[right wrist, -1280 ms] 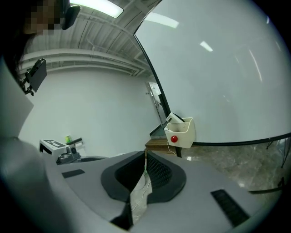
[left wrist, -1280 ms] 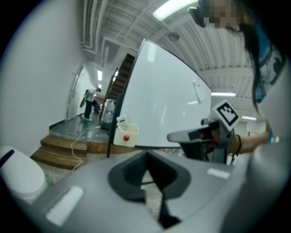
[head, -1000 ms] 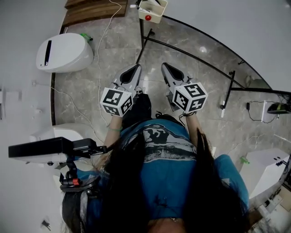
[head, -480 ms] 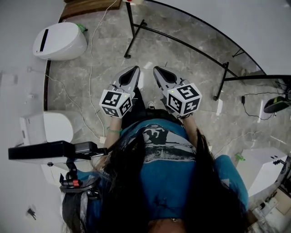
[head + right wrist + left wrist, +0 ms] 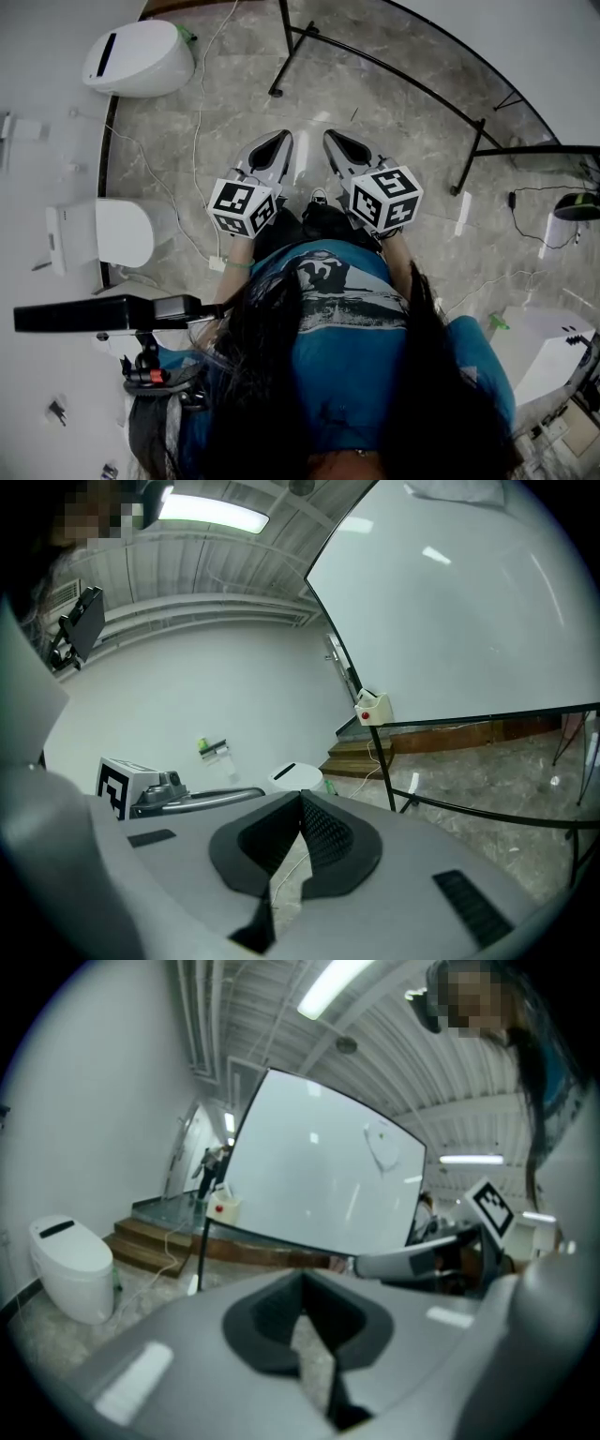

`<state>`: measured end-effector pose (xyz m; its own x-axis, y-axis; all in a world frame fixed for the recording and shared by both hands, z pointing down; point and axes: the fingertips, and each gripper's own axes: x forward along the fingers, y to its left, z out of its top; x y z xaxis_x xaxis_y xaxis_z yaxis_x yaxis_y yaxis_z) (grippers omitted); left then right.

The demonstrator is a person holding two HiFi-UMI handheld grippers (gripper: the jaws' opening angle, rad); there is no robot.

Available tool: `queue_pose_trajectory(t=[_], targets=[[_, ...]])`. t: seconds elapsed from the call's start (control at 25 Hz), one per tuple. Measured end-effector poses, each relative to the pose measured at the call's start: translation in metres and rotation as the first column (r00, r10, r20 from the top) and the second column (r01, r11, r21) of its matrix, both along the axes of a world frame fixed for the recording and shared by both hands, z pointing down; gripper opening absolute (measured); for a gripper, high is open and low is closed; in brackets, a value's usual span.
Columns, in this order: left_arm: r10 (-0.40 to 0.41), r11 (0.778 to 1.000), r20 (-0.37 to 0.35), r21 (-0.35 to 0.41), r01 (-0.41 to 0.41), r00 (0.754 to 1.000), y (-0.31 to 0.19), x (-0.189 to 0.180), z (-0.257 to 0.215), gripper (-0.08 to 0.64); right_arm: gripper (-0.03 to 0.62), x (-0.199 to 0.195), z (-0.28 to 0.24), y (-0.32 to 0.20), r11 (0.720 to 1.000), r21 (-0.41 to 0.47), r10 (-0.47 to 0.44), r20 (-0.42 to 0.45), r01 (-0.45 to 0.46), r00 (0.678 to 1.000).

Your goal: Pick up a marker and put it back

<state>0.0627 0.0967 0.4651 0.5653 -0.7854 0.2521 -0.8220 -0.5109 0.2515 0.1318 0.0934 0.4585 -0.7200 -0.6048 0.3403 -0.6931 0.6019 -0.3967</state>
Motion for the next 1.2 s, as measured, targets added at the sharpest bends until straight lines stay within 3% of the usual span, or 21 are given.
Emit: queue_pose_trajectory(t=[0.36, 0.72, 1.2], targets=[[-0.011, 1.000, 0.028, 0.004, 0.011, 1.000, 0.040, -0.048, -0.001, 0.005, 0.012, -0.051, -0.003, 0.031, 1.000, 0.000, -0.010, 0.004, 0.010, 1.000], [0.040, 0.999, 0.044, 0.016, -0.041, 0.998, 0.085, -0.108, -0.003, 0.005, 0.012, -0.115, -0.005, 0.083, 0.999, -0.015, 0.035, 0.015, -0.035, 0.999], [0.078, 0.996, 0.031, 0.040, -0.079, 0.997, 0.121, -0.161, -0.005, 0.005, 0.012, -0.161, -0.006, 0.123, 0.997, 0.002, 0.082, -0.004, -0.082, 0.997]])
